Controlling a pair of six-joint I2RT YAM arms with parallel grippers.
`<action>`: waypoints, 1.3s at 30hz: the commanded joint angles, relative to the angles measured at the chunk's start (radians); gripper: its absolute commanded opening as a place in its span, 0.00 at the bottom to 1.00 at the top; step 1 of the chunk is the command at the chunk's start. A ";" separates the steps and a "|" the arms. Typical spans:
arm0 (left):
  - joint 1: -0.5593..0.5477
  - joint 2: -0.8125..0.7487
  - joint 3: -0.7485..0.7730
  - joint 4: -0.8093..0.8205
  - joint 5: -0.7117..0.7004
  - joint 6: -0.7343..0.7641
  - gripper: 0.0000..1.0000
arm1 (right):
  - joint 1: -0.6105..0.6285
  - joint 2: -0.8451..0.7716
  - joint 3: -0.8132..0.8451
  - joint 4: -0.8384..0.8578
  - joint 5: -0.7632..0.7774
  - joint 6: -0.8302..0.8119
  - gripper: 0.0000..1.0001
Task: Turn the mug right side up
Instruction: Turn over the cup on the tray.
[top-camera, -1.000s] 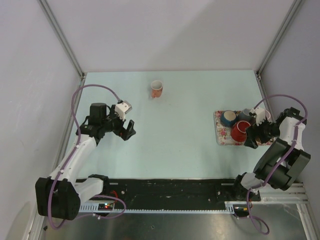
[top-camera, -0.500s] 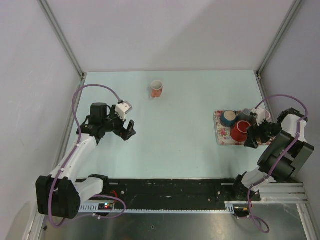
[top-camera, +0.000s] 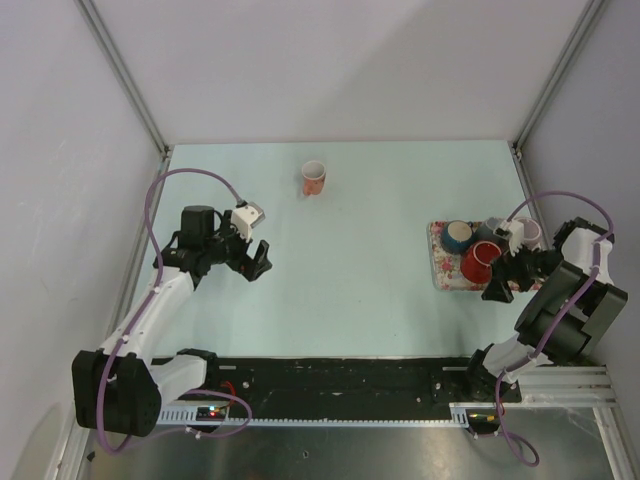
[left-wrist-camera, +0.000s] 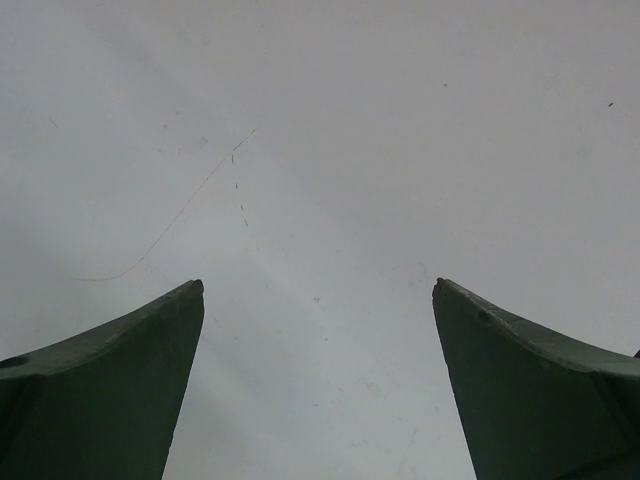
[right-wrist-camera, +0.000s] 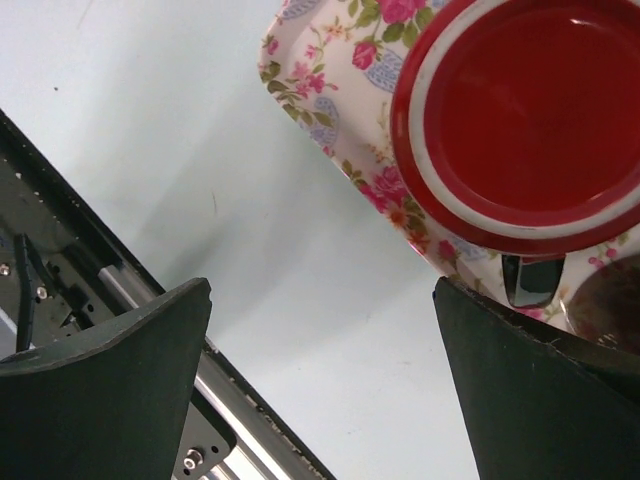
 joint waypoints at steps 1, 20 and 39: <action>0.006 -0.023 -0.003 0.021 0.027 0.027 1.00 | 0.013 -0.042 0.031 -0.038 -0.040 -0.003 0.99; 0.005 -0.061 0.001 0.021 0.033 0.013 1.00 | -0.013 -0.157 0.031 0.099 -0.042 0.044 1.00; 0.006 -0.098 -0.005 0.021 0.047 0.012 1.00 | -0.064 -0.034 0.115 0.053 -0.172 -0.089 0.99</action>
